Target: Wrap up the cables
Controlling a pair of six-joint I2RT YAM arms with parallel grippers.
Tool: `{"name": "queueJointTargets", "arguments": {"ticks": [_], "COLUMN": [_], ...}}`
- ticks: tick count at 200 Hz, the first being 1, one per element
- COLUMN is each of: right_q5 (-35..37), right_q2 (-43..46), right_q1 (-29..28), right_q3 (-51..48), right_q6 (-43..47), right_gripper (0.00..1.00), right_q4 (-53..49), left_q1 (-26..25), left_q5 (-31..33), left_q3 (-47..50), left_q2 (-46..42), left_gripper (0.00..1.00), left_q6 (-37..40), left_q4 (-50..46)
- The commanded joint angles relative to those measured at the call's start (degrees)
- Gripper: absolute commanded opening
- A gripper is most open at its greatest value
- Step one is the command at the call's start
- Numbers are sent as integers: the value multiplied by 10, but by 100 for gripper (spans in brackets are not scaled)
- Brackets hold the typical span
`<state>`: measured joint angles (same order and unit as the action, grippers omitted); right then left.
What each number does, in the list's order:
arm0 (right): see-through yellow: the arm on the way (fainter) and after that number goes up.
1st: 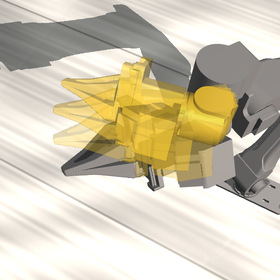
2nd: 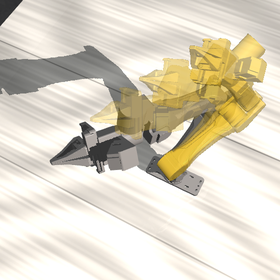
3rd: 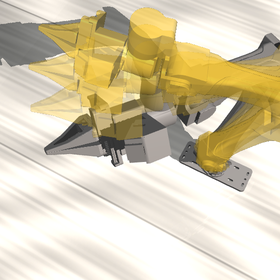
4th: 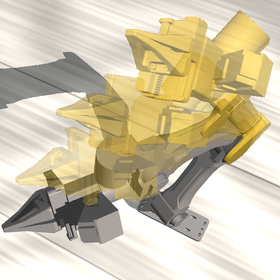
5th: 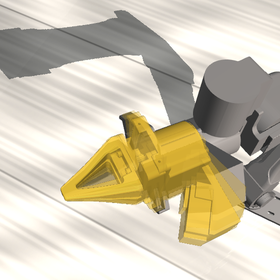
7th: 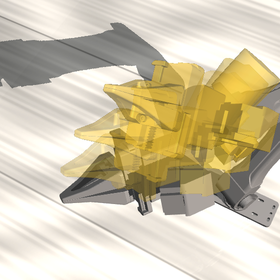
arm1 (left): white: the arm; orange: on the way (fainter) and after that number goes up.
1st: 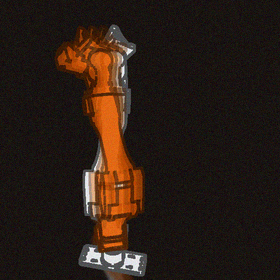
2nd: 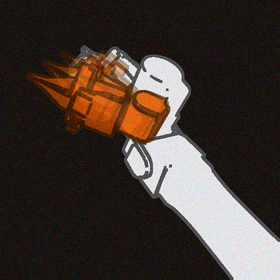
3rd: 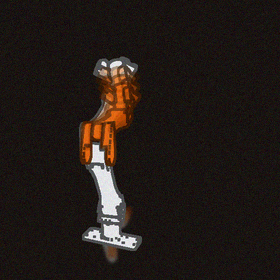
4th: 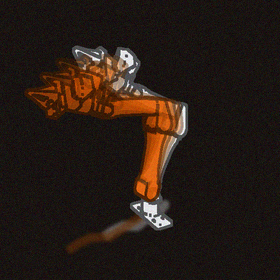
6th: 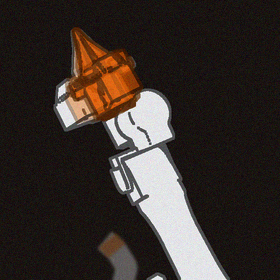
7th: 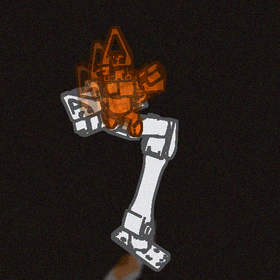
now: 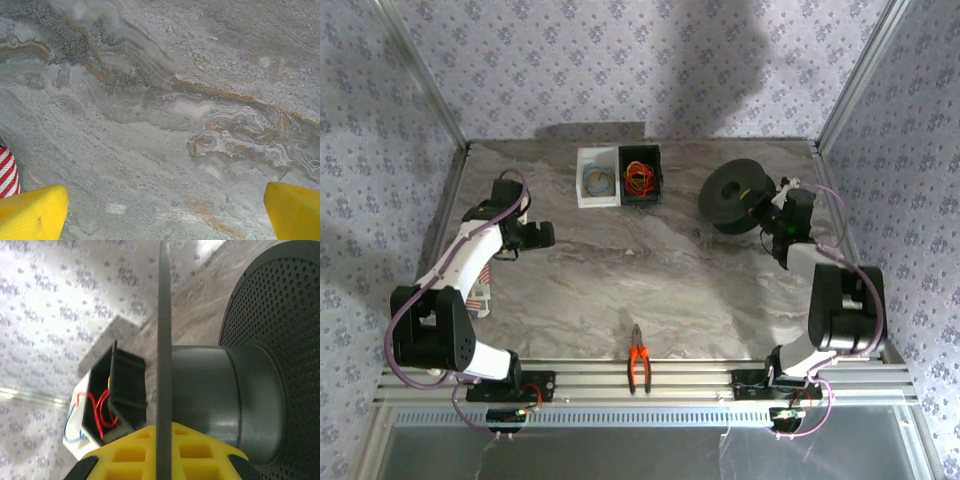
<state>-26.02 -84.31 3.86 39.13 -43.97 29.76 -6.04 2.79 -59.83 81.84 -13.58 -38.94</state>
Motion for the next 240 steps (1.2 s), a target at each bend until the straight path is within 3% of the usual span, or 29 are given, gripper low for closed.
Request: {"name": "queueJointTargets", "arguments": {"ticks": [1, 30, 64, 99, 133, 240], "right_q5": [-35, -59, -60, -49, -44, -47], "right_q2": [101, 193, 211, 135, 58, -190], "right_q1": [-23, -61, -134, -227, -275, -289], "right_q3": [-14, -27, -48, -40, -41, -64], "right_q6": [72, 68, -8, -62, -92, -80], "right_gripper": [0, 0, 0, 0, 0, 0], "right_q4": [-99, -154, -95, -18, 57, 139], "left_q1": [-7, -12, -18, -22, -26, -32], "left_q5": [1, 4, 6, 6, 5, 7], "left_q3": [1, 2, 1, 0, 9, 10], "left_q2": [-22, -28, -29, -31, -41, -35], "left_gripper": [100, 100, 100, 100, 100, 100], "left_q6": [0, 2, 2, 1, 0, 1], "left_q4": [-3, -3, -3, -2, -2, 15]}}
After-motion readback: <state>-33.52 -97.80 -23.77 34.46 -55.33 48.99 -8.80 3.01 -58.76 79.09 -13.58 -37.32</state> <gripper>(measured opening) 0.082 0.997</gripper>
